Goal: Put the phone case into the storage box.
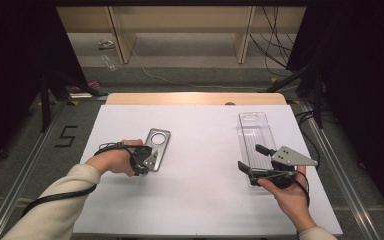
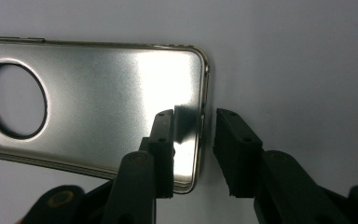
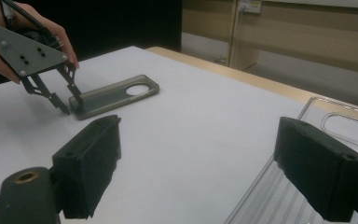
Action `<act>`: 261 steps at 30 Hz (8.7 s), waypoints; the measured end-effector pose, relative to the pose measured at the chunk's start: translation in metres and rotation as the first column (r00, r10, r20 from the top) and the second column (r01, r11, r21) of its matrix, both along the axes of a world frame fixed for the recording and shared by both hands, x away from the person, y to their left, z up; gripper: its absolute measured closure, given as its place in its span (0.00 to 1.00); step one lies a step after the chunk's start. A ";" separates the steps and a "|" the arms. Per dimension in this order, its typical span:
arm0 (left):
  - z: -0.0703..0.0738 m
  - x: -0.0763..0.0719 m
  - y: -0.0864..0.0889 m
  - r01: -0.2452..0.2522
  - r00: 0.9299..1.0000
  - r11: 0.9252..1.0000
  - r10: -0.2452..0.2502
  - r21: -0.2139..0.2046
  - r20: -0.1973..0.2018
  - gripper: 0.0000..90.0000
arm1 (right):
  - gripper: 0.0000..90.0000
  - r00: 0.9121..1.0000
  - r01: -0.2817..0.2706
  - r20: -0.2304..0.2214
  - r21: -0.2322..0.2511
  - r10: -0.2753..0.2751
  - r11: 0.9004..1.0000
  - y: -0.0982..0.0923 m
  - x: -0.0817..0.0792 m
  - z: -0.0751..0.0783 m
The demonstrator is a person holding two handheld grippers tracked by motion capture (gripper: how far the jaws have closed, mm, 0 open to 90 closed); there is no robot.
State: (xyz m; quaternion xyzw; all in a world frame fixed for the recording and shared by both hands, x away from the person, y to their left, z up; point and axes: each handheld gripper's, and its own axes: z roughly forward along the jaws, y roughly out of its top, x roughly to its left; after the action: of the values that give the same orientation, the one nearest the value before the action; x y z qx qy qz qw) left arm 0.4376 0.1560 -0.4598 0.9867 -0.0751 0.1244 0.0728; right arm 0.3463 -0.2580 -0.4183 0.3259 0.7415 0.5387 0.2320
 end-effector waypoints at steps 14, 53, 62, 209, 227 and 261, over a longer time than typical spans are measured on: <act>-0.001 -0.001 -0.001 0.002 1.000 1.000 -0.002 0.021 -0.003 0.83 | 0.18 1.000 -0.001 0.000 -0.002 0.001 1.000 0.000 0.000 -0.001; -0.001 -0.005 -0.003 0.042 0.999 0.999 -0.043 0.032 0.011 0.97 | 0.18 1.000 -0.001 -0.008 -0.003 0.001 1.000 0.000 0.001 -0.002; 0.003 -0.011 0.000 0.024 0.998 1.000 -0.024 -0.007 0.063 0.98 | 0.18 1.000 -0.002 -0.008 -0.008 0.002 1.000 0.000 0.001 -0.003; 0.033 -0.090 -0.065 0.084 0.983 0.956 -0.034 -0.280 0.181 0.99 | 0.21 0.993 -0.015 -0.119 0.080 0.024 0.997 0.107 0.067 -0.001; 0.034 -0.093 -0.069 0.105 0.981 0.955 -0.054 -0.276 0.187 0.99 | 0.26 0.983 0.000 -0.185 0.105 0.020 0.994 0.117 0.082 -0.009; 0.031 -0.095 -0.073 0.128 0.981 0.953 -0.080 -0.276 0.179 0.99 | 0.70 0.952 -0.045 -0.296 0.131 0.082 0.990 0.127 0.090 -0.016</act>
State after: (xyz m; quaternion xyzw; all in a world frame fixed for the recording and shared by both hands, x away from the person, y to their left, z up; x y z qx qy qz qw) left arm 0.3423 0.0826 -0.4291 0.9466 -0.1140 0.2117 0.2146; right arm 0.4367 -0.1308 -0.4339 0.3936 0.7438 0.5344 0.0787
